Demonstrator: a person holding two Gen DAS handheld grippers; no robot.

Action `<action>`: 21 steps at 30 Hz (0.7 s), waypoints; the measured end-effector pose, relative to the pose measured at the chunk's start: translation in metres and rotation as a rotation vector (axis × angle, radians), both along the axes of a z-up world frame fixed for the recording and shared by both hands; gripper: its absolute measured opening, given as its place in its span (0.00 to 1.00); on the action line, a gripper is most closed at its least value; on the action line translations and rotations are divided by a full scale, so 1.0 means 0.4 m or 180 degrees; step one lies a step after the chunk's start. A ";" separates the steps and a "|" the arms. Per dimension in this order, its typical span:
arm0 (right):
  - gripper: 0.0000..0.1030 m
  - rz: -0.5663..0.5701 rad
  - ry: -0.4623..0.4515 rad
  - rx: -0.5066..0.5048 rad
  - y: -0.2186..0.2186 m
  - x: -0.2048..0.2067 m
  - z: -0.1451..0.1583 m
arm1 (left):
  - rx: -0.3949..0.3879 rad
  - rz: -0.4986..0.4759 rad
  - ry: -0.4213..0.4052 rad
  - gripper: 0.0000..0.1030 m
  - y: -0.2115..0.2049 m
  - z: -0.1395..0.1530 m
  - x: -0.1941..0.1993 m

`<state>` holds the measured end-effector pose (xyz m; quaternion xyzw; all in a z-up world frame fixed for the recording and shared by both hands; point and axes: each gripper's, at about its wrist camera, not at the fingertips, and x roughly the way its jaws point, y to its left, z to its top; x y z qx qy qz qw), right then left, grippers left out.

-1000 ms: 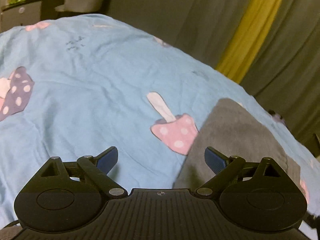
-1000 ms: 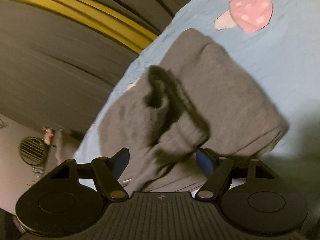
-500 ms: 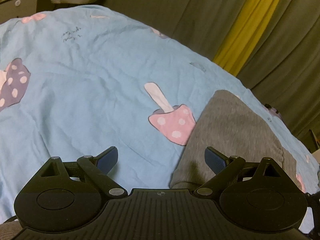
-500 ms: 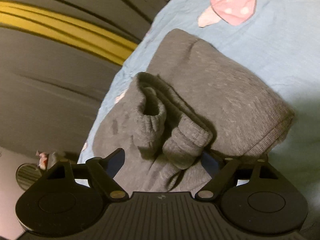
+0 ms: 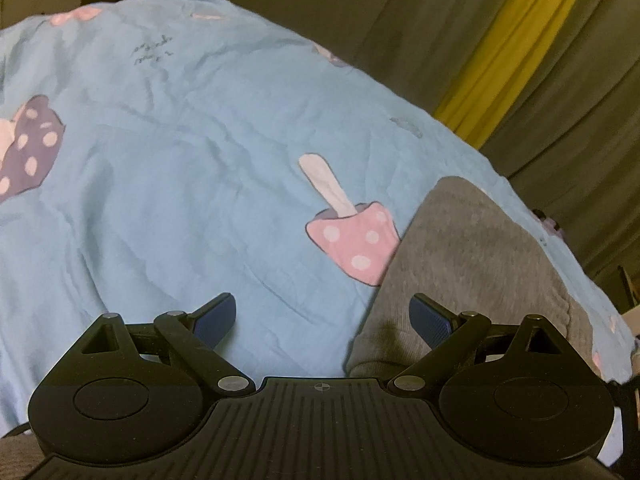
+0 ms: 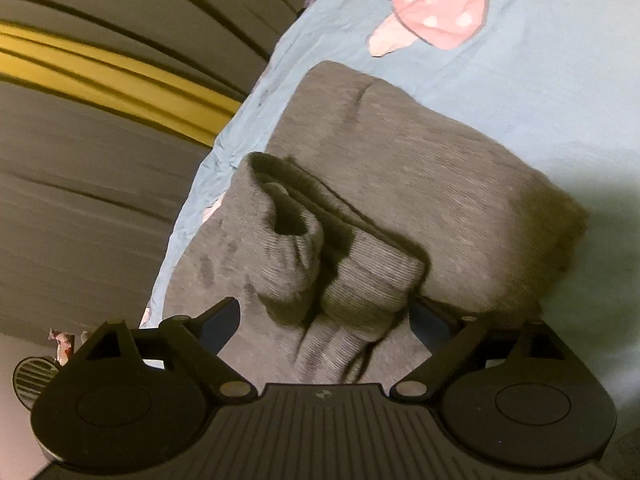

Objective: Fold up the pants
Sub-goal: 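Lay the cuffs over the folded pants and open the left tool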

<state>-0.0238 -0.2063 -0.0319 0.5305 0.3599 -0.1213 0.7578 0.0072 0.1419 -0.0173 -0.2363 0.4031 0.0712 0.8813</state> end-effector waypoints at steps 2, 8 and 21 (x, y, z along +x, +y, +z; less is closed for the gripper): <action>0.90 0.0007 0.0001 -0.0011 0.001 0.005 -0.004 | -0.0005 -0.0005 0.0039 0.94 -0.001 -0.003 0.005; 0.61 -0.0051 -0.0039 -0.0053 -0.007 0.040 -0.011 | 0.0095 -0.0066 0.0017 0.94 -0.016 0.001 0.005; 0.75 0.0251 -0.0163 -0.0389 0.021 0.099 -0.004 | 0.0341 -0.0183 0.0021 0.94 -0.049 -0.004 0.012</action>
